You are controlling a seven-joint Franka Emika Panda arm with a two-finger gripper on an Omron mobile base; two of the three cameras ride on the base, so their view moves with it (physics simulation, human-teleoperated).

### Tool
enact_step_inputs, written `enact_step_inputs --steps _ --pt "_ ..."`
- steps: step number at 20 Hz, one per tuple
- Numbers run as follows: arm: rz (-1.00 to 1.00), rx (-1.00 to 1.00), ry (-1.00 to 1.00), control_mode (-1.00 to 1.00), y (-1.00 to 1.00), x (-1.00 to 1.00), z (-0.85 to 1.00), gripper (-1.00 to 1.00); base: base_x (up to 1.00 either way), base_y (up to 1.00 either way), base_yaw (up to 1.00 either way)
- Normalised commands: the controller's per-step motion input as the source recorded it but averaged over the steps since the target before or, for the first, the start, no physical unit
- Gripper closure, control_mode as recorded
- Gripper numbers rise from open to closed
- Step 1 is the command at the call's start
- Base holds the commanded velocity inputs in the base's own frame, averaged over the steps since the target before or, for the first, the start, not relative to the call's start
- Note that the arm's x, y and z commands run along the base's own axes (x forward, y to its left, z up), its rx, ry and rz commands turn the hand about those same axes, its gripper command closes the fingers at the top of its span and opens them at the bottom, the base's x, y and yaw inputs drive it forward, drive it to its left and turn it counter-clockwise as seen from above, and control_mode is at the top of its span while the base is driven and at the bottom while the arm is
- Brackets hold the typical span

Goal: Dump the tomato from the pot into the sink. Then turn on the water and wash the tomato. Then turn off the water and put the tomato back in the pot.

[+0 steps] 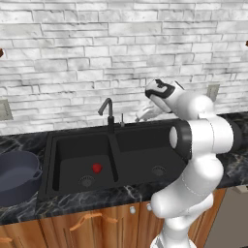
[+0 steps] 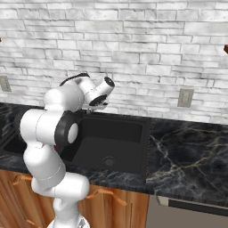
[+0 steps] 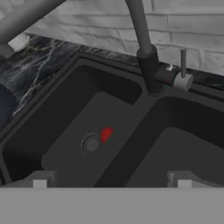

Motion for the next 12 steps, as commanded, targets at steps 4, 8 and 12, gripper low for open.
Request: enact_step_inputs --steps 4,8,12 --pt "0.0 0.0 -0.02 -1.0 0.12 0.1 -0.09 -1.0 0.0 0.0 0.0" --pt "0.0 0.0 0.0 -1.0 0.1 0.24 -0.18 -1.0 0.0 0.0 0.0" --pt "0.0 0.0 0.0 -1.0 0.08 0.31 -0.12 -1.0 0.0 0.0 0.0"
